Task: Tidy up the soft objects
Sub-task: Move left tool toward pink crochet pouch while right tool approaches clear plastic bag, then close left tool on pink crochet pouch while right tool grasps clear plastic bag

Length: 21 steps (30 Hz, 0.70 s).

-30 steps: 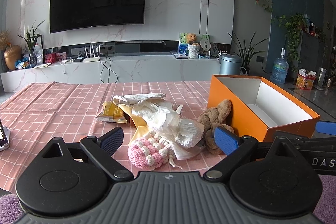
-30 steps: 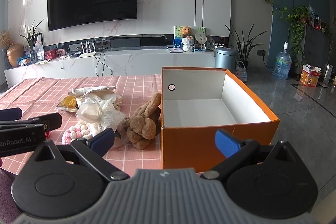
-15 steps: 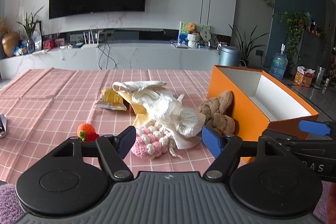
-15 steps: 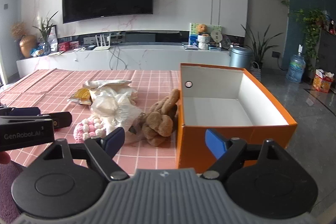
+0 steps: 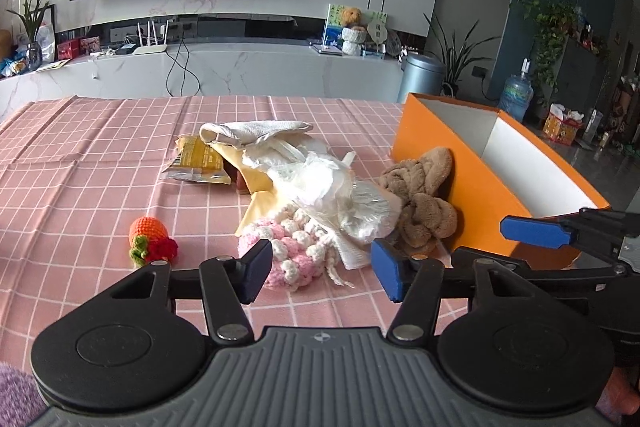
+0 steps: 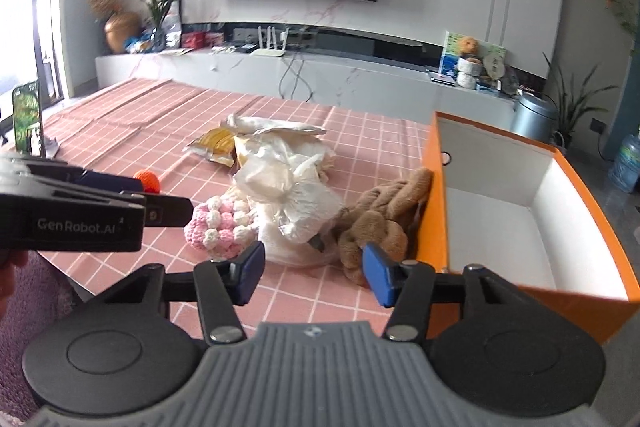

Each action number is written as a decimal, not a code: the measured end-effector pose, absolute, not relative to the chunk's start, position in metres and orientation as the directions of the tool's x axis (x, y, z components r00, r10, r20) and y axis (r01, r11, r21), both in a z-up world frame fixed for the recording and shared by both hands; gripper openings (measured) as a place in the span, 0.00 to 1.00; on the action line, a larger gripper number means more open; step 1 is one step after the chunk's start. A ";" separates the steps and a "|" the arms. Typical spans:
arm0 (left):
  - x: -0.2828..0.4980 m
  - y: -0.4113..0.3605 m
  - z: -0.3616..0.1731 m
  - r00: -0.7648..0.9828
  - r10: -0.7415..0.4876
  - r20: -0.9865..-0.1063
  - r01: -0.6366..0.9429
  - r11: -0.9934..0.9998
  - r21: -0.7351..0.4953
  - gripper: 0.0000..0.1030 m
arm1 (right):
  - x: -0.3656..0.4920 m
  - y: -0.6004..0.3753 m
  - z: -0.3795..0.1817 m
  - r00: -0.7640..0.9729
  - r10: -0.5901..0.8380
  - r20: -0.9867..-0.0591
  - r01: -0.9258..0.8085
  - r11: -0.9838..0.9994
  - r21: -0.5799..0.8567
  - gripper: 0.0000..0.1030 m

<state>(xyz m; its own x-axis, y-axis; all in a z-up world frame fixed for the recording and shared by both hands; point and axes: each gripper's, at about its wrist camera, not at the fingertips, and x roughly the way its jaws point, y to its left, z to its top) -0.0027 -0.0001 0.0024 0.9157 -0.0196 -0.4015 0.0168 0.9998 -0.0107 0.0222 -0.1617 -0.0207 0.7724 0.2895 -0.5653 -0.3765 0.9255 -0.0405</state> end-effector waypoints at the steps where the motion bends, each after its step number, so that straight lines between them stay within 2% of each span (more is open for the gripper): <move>1: -0.003 0.000 0.002 0.916 -0.020 -0.402 0.017 1.000 -0.011 0.65 | 0.028 -0.158 -0.022 0.768 0.295 -0.569 -0.392 0.918 -0.054 0.53; 5: -0.003 0.000 0.003 0.915 -0.020 -0.402 0.017 1.000 -0.011 0.68 | 0.049 -0.147 -0.026 0.763 0.302 -0.572 -0.427 0.899 -0.094 0.52; 7: -0.003 0.000 0.002 0.915 -0.020 -0.402 0.017 1.000 -0.012 0.77 | 0.062 -0.140 -0.031 0.757 0.303 -0.579 -0.446 0.887 -0.120 0.52; 12: -0.003 0.000 0.002 0.915 -0.021 -0.403 0.017 1.000 -0.013 0.83 | 0.093 -0.121 -0.043 0.734 0.311 -0.604 -0.507 0.843 -0.181 0.54; 21: -0.003 0.000 0.003 0.915 -0.021 -0.403 0.017 1.000 -0.014 0.83 | 0.140 -0.098 -0.065 0.717 0.287 -0.635 -0.530 0.816 -0.229 0.60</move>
